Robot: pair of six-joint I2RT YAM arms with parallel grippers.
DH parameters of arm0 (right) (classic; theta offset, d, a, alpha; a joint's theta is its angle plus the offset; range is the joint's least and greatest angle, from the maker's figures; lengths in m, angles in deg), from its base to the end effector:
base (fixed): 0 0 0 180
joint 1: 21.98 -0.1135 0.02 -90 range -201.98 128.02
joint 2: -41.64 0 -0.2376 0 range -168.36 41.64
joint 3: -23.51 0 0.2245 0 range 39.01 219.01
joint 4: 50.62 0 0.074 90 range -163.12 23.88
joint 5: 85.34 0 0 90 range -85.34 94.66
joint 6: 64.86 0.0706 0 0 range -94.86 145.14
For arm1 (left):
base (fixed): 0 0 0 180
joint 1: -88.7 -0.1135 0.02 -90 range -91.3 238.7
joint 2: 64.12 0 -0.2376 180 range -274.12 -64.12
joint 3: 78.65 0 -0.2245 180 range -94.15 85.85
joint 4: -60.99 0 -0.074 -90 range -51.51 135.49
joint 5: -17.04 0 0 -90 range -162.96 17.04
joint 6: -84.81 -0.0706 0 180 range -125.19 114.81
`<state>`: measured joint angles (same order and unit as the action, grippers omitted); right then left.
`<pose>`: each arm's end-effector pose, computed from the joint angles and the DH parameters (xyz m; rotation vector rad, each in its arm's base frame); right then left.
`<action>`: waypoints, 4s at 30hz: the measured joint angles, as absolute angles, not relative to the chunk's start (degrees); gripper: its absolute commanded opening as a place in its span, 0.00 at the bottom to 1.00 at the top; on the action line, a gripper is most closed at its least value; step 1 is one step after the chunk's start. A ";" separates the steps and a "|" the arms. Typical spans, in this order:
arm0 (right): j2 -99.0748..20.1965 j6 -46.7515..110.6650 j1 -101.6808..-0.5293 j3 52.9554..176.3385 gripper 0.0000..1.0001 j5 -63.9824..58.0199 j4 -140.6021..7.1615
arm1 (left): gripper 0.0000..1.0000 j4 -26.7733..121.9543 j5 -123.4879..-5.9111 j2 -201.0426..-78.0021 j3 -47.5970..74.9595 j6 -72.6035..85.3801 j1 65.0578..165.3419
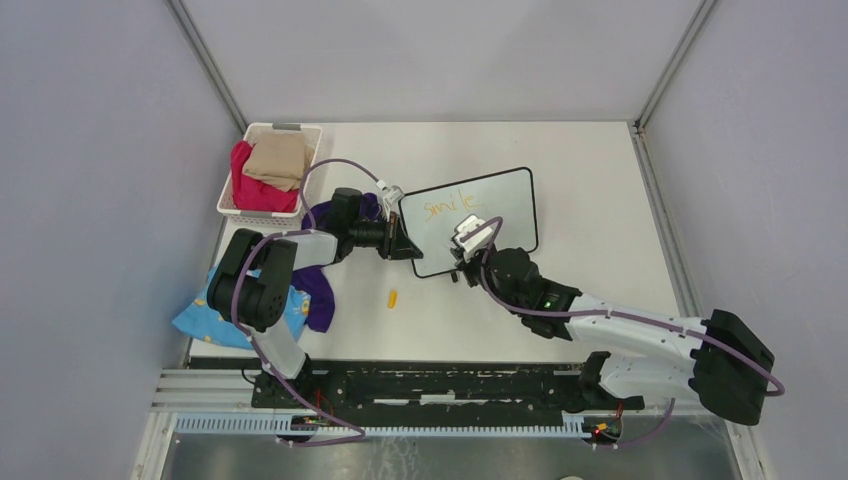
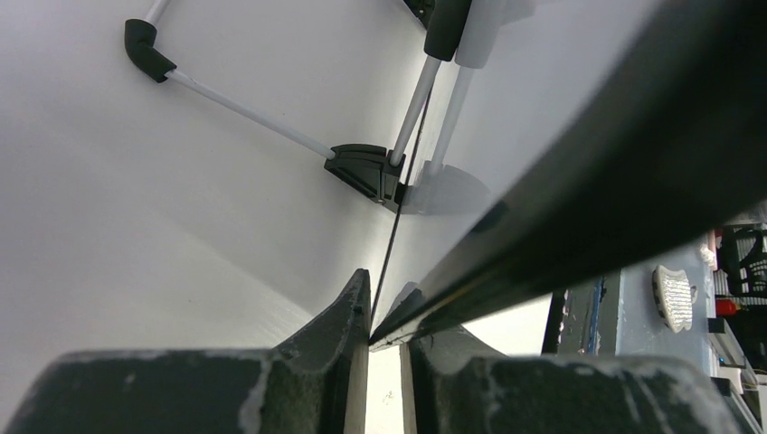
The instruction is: Write a sentence on the whiteboard
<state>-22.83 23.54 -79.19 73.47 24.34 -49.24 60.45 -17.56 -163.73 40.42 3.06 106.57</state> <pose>0.1672 0.2156 0.2397 -0.6628 1.6767 0.3872 0.2899 -0.1545 0.1353 0.7142 2.0977 -1.3303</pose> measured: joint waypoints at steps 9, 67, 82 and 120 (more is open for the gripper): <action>-26.15 23.05 -82.82 73.80 0.00 33.06 -44.45 | 0.17 59.92 -17.85 -163.73 40.14 2.82 106.79; -39.96 23.97 -84.50 78.21 0.00 36.17 -40.17 | 0.09 57.74 -19.14 -163.73 38.89 1.09 107.53; -39.96 23.99 -84.59 78.21 0.00 35.86 -43.25 | 0.08 57.32 -19.99 -163.73 38.54 1.07 107.84; -39.24 24.83 -84.33 77.54 0.00 31.20 -46.11 | 0.07 56.19 -20.47 -163.73 37.82 -0.72 108.23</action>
